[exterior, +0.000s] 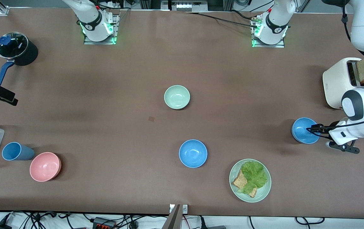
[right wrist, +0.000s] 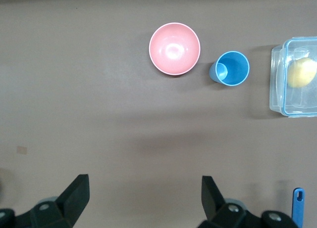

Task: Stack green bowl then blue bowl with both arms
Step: 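Grasp the rim of the blue bowl with the left gripper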

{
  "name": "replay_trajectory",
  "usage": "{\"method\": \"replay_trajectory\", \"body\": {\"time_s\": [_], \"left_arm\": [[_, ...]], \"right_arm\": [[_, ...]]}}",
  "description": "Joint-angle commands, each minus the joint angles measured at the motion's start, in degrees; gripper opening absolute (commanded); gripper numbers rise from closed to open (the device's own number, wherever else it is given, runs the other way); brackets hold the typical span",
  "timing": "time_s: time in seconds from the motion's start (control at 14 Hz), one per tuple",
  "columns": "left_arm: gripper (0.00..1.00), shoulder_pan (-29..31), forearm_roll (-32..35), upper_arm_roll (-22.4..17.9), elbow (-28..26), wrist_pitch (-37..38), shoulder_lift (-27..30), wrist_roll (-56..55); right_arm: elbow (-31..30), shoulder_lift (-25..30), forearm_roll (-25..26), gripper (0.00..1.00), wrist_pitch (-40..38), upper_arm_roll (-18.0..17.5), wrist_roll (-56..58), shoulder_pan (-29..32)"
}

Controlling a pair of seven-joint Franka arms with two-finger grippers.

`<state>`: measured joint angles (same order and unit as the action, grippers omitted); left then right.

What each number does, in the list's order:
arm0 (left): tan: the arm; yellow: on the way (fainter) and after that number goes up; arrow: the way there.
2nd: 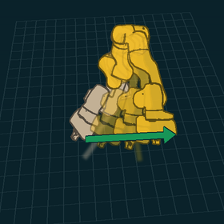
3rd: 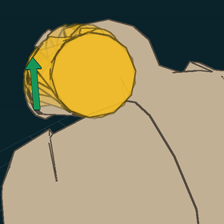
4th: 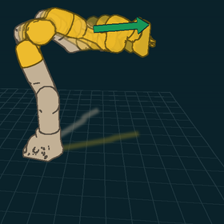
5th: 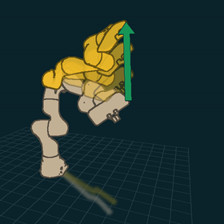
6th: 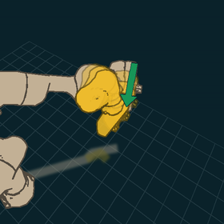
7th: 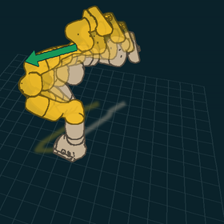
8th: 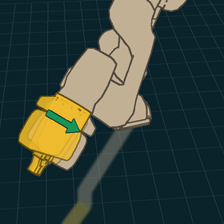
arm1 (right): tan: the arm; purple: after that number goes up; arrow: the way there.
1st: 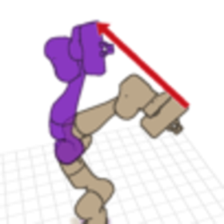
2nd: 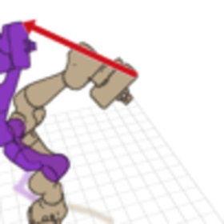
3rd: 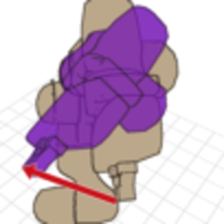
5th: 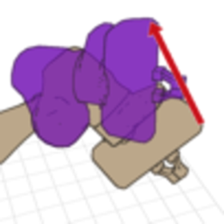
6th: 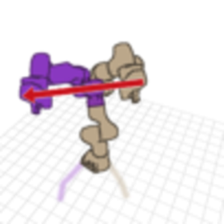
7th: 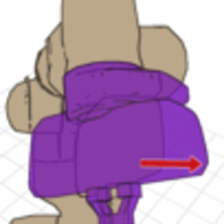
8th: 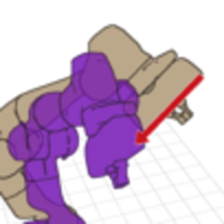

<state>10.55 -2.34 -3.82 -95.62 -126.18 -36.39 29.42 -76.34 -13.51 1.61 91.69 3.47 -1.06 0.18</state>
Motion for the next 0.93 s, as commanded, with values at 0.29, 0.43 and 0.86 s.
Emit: {"method": "replay_trajectory", "body": {"time_s": [0.29, 0.43, 0.86], "left_arm": [[0.67, 1.05, -0.12, 0.31, 1.14, -2.06, -2.54, 3.71], [0.56, 1.05, -0.21, 0.31, 0.96, -2.06, -2.55, 3.71], [0.31, 1.14, -2.49, 0.48, 0.44, -1.62, -2.98, 2.48]], "right_arm": [[-9.41, 6.46, -0.73, 1.0, 2.33, 1.45, 1.23, -1.59], [-16.0, 10.16, -0.47, 1.0, 5.32, 1.45, 1.23, -1.59], [-19.99, 12.28, -0.2, 1.0, 7.89, 1.45, 1.76, -1.41]]}}
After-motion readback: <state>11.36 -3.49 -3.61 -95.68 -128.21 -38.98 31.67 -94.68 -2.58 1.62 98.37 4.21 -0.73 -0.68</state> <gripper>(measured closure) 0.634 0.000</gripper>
